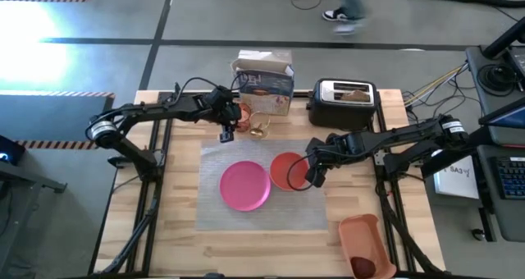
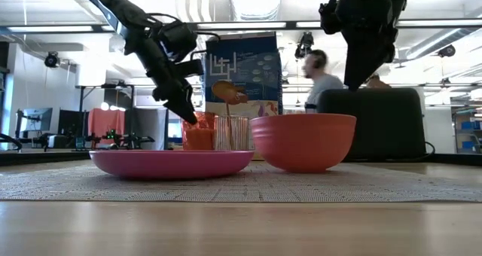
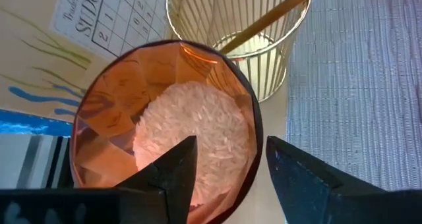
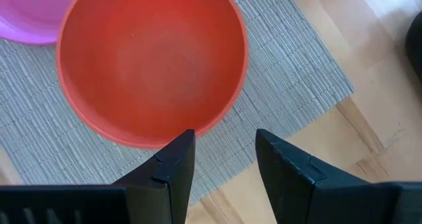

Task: Arrange a breakfast setting
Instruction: Put the orange cup with rice to the top of the pink plate on the table mat

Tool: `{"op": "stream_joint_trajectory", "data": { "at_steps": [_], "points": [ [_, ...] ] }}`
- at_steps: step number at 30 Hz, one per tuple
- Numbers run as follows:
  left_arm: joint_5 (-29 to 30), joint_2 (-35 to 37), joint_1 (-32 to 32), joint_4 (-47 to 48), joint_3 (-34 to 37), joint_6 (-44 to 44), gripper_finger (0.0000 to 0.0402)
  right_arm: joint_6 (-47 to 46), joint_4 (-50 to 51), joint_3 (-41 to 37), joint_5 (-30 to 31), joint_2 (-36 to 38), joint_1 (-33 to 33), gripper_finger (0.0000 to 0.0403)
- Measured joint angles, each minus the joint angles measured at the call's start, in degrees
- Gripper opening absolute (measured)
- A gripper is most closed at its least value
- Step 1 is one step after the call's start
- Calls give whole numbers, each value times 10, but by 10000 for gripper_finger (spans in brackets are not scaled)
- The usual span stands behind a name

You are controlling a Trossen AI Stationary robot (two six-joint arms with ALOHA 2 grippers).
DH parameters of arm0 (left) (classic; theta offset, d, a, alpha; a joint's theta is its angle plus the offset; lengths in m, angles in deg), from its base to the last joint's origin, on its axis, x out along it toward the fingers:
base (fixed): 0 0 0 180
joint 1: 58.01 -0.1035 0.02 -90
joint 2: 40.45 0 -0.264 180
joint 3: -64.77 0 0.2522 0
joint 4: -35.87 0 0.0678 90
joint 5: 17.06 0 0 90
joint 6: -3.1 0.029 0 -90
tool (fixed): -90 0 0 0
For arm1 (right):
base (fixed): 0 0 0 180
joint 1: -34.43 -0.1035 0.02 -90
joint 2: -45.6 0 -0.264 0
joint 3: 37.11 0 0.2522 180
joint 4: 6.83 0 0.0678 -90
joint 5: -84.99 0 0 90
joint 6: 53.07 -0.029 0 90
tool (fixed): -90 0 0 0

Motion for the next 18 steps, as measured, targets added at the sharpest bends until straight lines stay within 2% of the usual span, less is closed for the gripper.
{"op": "stream_joint_trajectory", "data": {
  "at_steps": [13,18],
  "points": [
    [-2,2,0,0,0,18,16,0,-8,0,0,0,0,151],
    [-5,3,0,7,0,19,10,0,-9,0,0,0,0,151]
  ]
}}
